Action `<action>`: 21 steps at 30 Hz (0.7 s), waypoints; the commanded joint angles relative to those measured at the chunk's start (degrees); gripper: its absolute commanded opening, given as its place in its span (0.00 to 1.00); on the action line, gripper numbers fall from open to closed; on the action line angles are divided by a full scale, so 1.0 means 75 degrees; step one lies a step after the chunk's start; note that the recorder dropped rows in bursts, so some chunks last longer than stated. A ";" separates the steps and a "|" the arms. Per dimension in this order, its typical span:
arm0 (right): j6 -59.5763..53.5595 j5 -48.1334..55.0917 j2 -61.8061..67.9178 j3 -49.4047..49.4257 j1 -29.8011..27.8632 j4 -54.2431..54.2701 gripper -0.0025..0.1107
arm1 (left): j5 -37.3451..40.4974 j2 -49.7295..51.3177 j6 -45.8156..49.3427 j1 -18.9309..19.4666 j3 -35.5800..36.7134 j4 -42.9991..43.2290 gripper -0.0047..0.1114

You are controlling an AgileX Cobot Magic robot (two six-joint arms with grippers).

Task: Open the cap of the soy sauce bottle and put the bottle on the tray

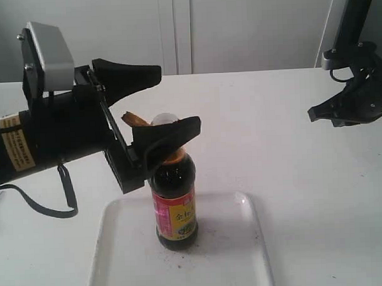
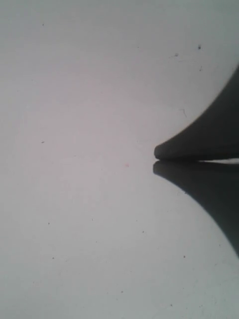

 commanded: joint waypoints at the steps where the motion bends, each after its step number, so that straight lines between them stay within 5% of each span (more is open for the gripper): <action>1: 0.0028 -0.0073 -0.0027 0.0033 -0.0037 0.0019 0.02 | -0.0129 -0.0378 -0.0226 -0.0011 -0.0015 -0.0131 0.85; 8: -0.0043 -0.0043 -0.0027 0.0033 -0.0037 0.0016 0.02 | 0.0115 -0.0727 -0.0533 -0.0011 -0.0031 -0.1009 0.78; 19: -0.0095 0.0004 -0.0027 0.0033 -0.0037 0.0016 0.02 | 0.0847 -0.0727 0.0384 -0.0011 -0.0306 -0.2563 0.06; 21: -0.0095 0.0004 -0.0027 0.0033 -0.0037 0.0016 0.02 | 0.1601 -0.0727 0.0635 -0.0011 -0.0555 -0.2563 0.04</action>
